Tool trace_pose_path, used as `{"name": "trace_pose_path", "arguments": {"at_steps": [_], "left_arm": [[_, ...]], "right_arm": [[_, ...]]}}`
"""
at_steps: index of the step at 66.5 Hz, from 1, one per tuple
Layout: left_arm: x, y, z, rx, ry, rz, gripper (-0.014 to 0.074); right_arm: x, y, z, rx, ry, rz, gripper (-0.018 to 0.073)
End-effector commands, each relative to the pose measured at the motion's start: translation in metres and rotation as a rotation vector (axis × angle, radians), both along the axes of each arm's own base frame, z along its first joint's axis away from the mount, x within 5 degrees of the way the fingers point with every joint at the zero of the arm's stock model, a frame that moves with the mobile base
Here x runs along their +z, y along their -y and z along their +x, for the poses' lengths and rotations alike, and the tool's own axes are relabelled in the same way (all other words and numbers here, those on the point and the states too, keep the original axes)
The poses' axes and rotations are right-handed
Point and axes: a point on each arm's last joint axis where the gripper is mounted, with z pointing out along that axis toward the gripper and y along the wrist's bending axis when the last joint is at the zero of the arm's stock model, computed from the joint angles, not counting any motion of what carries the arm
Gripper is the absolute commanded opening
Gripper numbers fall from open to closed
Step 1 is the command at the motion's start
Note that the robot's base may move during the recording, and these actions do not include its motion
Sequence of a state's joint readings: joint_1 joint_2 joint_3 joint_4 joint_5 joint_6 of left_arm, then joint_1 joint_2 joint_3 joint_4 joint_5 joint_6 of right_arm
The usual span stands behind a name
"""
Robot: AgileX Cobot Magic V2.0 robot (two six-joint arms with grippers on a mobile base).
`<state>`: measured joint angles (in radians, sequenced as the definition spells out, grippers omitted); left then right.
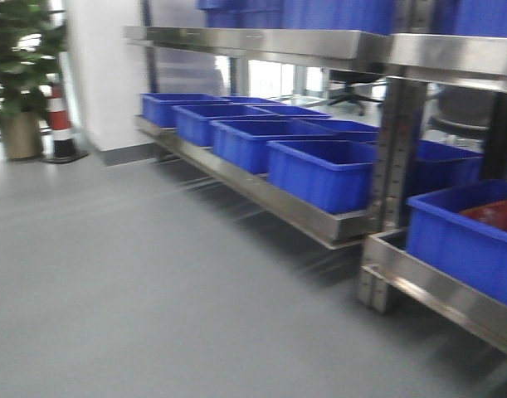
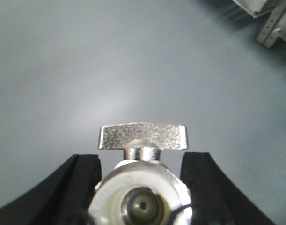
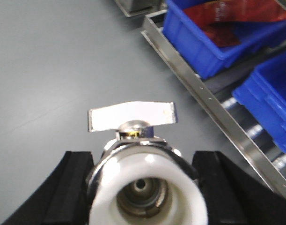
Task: Place valve from conveyor to right shelf box
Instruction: 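Carry both valves while the base drives to the steel shelf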
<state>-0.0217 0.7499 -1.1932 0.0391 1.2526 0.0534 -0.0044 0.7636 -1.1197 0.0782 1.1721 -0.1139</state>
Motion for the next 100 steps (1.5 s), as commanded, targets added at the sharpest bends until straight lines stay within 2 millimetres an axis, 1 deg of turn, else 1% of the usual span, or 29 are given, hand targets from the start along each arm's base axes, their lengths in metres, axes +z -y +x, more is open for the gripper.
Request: {"name": "trace_pose_path", "arguments": {"at_steps": [1, 36, 100], "left_arm": [[0.0048, 0.0001, -0.0009, 0.003, 0.046, -0.006, -0.0111], [0.0049, -0.0028, -0.0009, 0.02, 0.046, 0.023, -0.0111], [0.0049, -0.0029, -0.0009, 0.021, 0.046, 0.024, -0.0111]], "right_arm": [[0.0076, 0.0015, 0.0013, -0.013, 0.079, -0.007, -0.0169], [0.0078, 0.0015, 0.0014, -0.013, 0.082, -0.007, -0.0169], [0.0078, 0.0015, 0.0014, -0.013, 0.082, -0.007, -0.0169]]}}
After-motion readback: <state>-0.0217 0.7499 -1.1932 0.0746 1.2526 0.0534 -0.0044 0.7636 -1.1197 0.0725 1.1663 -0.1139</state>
